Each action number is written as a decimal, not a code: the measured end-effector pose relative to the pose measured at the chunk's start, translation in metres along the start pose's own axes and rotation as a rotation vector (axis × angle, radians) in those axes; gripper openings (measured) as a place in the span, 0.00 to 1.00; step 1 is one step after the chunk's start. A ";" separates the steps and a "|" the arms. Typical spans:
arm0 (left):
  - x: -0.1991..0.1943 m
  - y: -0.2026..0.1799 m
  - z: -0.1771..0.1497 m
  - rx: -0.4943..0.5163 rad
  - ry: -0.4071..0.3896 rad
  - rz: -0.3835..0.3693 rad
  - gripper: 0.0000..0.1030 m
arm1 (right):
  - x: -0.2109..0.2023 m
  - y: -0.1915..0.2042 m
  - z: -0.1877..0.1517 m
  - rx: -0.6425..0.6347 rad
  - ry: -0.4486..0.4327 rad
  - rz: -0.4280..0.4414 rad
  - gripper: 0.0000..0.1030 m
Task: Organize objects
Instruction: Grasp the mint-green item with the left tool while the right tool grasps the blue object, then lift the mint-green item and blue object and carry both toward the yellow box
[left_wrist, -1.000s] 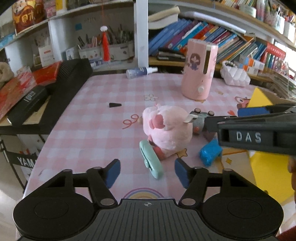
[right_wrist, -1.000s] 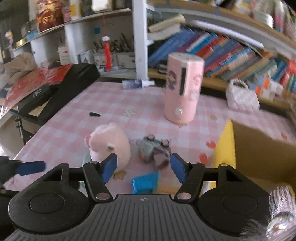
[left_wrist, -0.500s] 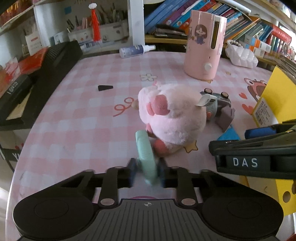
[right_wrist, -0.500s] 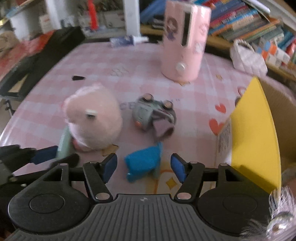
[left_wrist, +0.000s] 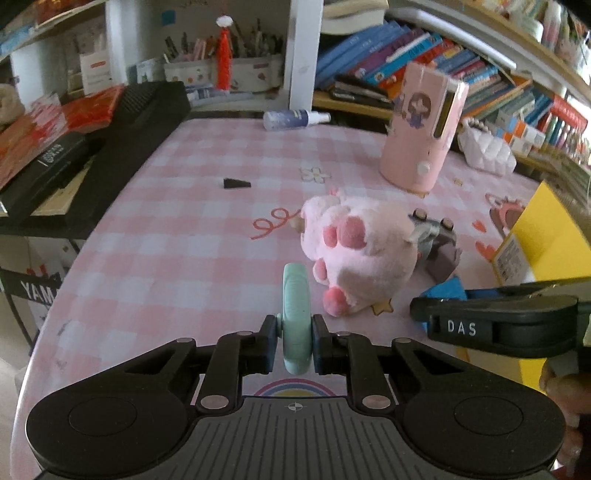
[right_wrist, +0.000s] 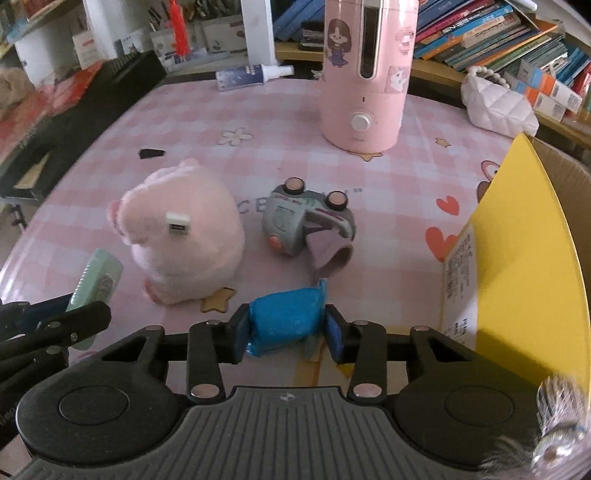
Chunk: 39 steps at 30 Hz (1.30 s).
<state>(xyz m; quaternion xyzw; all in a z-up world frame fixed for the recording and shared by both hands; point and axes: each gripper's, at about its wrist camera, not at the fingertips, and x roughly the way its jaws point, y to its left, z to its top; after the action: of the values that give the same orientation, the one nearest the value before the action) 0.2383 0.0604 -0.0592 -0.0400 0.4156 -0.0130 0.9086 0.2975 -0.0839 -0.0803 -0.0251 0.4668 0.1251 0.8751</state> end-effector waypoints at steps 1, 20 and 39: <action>-0.003 0.000 0.000 -0.005 -0.008 0.000 0.17 | -0.003 0.001 0.000 -0.003 -0.009 0.013 0.37; -0.084 0.011 -0.028 -0.055 -0.131 -0.073 0.17 | -0.098 0.011 -0.033 -0.098 -0.207 0.108 0.37; -0.154 0.016 -0.104 0.024 -0.126 -0.158 0.17 | -0.163 0.041 -0.130 -0.013 -0.200 0.053 0.37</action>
<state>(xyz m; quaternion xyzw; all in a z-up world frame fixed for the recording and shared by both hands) 0.0583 0.0784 -0.0122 -0.0627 0.3528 -0.0870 0.9295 0.0951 -0.0974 -0.0163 -0.0058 0.3768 0.1532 0.9135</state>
